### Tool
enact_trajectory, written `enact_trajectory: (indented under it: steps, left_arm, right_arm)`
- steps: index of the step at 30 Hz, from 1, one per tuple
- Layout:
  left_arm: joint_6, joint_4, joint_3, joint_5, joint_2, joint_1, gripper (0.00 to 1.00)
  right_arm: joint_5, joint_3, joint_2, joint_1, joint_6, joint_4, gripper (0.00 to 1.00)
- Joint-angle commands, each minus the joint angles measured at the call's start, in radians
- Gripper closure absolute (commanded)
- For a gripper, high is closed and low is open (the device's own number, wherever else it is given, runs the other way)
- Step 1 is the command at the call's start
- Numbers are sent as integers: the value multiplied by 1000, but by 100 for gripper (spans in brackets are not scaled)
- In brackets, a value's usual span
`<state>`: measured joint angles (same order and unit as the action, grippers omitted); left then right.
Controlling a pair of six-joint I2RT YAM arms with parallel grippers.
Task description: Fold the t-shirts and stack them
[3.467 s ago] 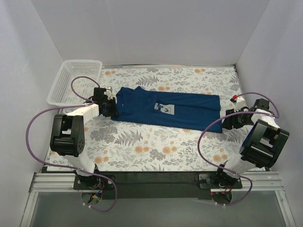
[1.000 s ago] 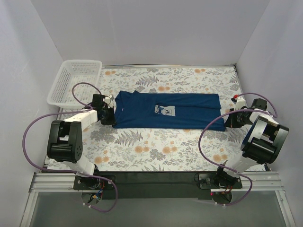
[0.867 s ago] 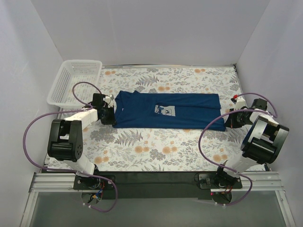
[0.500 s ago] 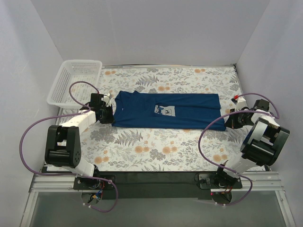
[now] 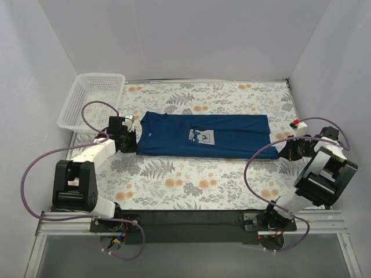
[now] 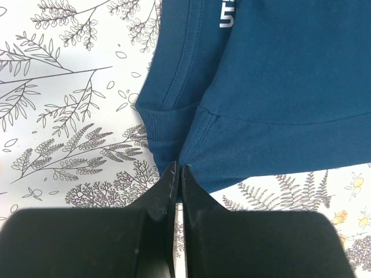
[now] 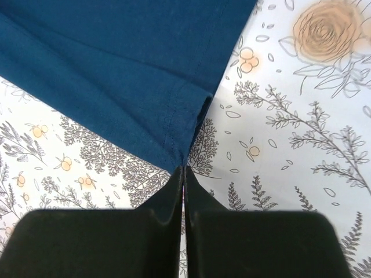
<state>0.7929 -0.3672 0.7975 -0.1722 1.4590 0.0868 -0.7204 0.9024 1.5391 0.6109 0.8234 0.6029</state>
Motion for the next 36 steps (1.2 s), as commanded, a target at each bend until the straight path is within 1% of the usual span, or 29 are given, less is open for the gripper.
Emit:
enact_trajectory:
  steps: [1,4,9,12,14,15,16,17,18,19,20,21,25,28,29,31,32,33,34,35,36]
  left_arm:
    - [-15,-24,17,43,7,-15,100]
    - [-17,-41,34,30,50,-15,100]
    - [-17,-47,39,19,66,-15,100]
    - [-12,-45,37,29,51,-15,99]
    - [-6,-45,35,40,28,-15,86]
    - [-3,-45,35,52,18,-15,79]
    - [2,-47,35,60,5,-15,70]
    - [5,-47,37,71,-8,-15,67]
    - [14,-47,37,86,-34,-15,66]
    - [19,-47,37,95,-46,-15,63]
    - [23,-47,40,100,-58,-15,58]
    - [26,-47,43,105,-80,-15,55]
    - [49,-81,84,137,-92,-16,51]
    - [80,-101,129,135,-89,-15,51]
    - [95,-105,143,123,-91,-15,51]
    - [108,-98,143,97,-106,-15,51]
    - [112,-87,123,82,-139,-15,51]
    - [124,-72,108,76,-163,-16,50]
    - [132,-37,86,74,-189,-16,48]
    - [144,-24,68,89,-247,-18,44]
    - [176,-12,36,99,-274,-19,41]
  right_arm:
    - [39,13,52,15,60,15,99]
    - [52,4,81,15,69,11,99]
    - [47,12,107,16,68,8,98]
    - [44,21,118,15,60,1,94]
    - [45,27,124,16,57,1,89]
    - [49,30,121,16,59,1,81]
    - [52,33,119,16,54,0,78]
    - [53,41,110,16,51,-2,75]
    - [53,47,104,16,46,-2,68]
    - [53,53,98,15,40,-5,66]
    - [52,59,89,15,25,-5,65]
    - [52,78,84,15,17,-6,64]
    - [35,116,79,-11,-7,-8,63]
    - [23,156,85,-89,-4,-5,63]
    - [15,170,90,-143,0,-5,62]
    - [-13,235,114,-200,14,-8,59]
    - [-16,272,149,-259,14,-9,58]
    - [-16,311,176,-287,13,-9,56]
    - [-7,349,203,-331,-21,-11,56]
    - [-4,443,267,-345,-50,-14,55]
    - [-10,487,303,-353,-84,-18,55]
